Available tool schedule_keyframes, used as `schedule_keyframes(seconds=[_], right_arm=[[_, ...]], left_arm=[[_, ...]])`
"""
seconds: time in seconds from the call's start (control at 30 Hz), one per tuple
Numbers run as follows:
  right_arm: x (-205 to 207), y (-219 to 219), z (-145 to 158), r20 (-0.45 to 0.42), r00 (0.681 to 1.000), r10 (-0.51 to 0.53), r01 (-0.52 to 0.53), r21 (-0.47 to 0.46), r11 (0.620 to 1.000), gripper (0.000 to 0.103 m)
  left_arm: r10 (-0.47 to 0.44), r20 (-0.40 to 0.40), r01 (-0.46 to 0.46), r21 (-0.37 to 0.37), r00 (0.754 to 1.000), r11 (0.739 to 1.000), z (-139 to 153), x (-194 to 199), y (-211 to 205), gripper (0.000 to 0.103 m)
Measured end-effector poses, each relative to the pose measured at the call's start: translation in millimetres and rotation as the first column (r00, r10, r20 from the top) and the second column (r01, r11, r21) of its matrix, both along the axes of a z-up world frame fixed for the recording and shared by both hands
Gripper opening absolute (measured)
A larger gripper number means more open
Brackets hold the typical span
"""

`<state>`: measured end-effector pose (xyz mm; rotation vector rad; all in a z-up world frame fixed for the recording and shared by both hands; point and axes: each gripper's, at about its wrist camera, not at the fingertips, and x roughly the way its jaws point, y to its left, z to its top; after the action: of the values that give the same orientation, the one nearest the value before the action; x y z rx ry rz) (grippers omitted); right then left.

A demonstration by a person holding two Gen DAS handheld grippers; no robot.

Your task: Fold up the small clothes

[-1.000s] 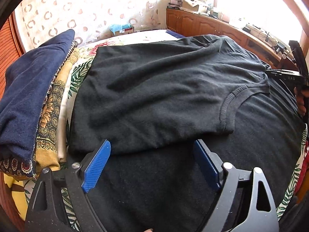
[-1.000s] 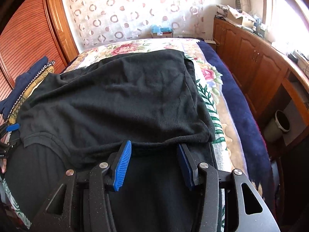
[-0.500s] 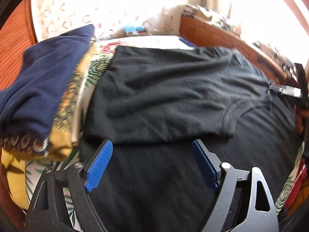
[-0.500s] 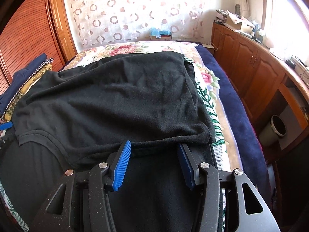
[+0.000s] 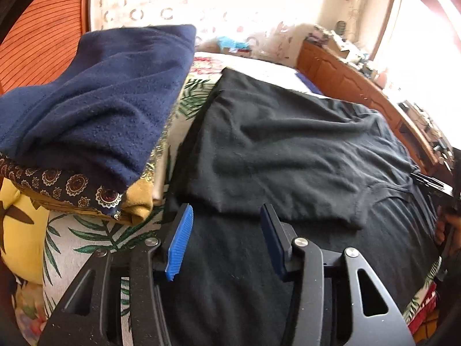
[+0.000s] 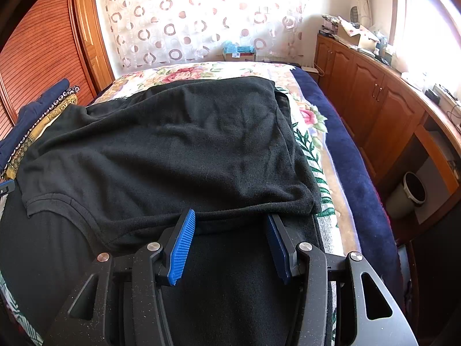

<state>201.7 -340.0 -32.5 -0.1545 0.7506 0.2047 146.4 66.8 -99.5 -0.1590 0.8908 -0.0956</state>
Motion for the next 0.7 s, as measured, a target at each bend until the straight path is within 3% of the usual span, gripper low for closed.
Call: schedule_keyframes(seconds=[0.13, 0.27, 0.3, 0.33, 0.43, 0.7], right_arm=[[1, 1, 0, 0.001, 1.000, -0.001, 0.001, -0.004, 1.000, 0.052], [1, 0, 0, 0.001, 1.000, -0.001, 0.001, 0.001, 1.000, 0.052], [1, -1, 0, -0.001, 1.000, -0.002, 0.002, 0.009, 1.000, 0.052], [0, -3, 1, -0.008, 1.000, -0.001, 0.001, 0.038, 0.999, 0.052], [1, -10, 4, -0.049, 0.999, 0.016, -0.007, 0.168, 0.986, 0.052], [11, -6, 1, -0.045, 0.999, -0.027, 0.033, 0.126, 0.992, 0.052]], left_arm=[[0.011, -0.009, -0.011, 0.014, 1.000, 1.000, -5, 11, -1, 0.050], [-0.001, -0.002, 0.001, -0.028, 1.000, 1.000, -4, 17, 0, 0.050], [-0.003, 0.004, 0.003, -0.034, 1.000, 0.999, -4, 18, 0, 0.044], [-0.004, 0.007, 0.004, -0.032, 1.000, 0.999, -4, 19, 0, 0.030], [-0.001, 0.004, 0.001, -0.028, 1.000, 1.000, -4, 20, -1, 0.029], [0.042, -0.007, -0.041, 0.006, 0.999, 0.999, -4, 24, -4, 0.027]])
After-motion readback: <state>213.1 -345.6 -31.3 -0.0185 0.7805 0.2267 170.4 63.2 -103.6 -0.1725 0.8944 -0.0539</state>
